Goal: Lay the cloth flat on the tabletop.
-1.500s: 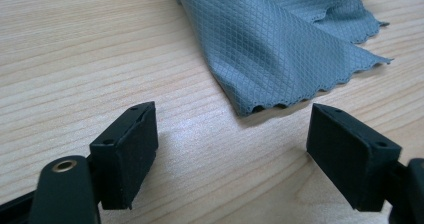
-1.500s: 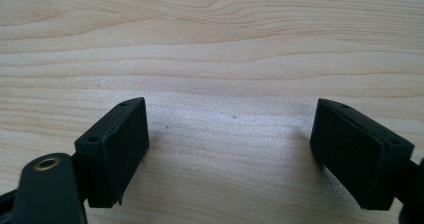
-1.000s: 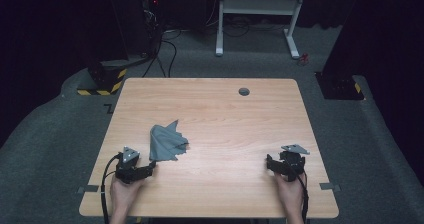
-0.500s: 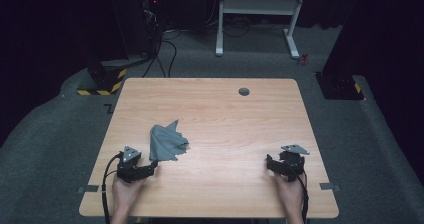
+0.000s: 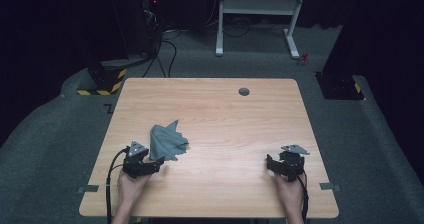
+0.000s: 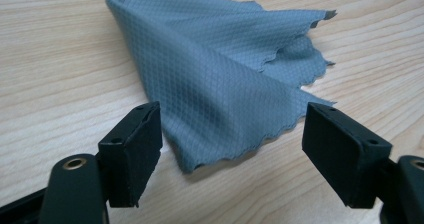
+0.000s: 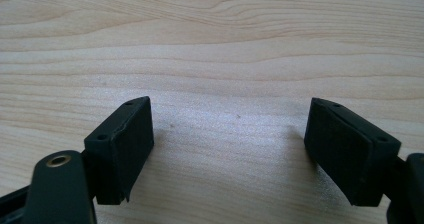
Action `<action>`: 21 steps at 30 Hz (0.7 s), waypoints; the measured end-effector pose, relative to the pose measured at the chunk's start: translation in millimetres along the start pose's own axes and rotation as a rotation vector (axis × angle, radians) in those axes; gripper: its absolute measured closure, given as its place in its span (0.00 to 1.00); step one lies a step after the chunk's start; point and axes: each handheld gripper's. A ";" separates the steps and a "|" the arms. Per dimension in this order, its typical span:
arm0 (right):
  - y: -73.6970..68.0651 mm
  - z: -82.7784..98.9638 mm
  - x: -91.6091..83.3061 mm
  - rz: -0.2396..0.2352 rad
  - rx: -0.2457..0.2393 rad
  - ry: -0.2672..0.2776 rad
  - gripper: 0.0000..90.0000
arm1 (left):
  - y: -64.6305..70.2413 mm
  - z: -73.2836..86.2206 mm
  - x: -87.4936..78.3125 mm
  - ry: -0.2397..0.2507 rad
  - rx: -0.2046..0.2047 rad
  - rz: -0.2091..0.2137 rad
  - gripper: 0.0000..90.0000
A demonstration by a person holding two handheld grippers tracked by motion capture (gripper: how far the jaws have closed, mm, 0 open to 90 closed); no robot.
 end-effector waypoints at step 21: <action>-2.4 0.0 0.1 -0.024 -0.028 -0.001 0.24 | 30.8 -43.0 42.1 -0.059 0.056 -0.063 0.34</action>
Point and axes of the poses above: each handheld gripper's, and its own axes: x roughly forward along the jaws, z roughly out of its underside, y roughly to its right, and after that the axes turned 10 degrees about -z, right-handed
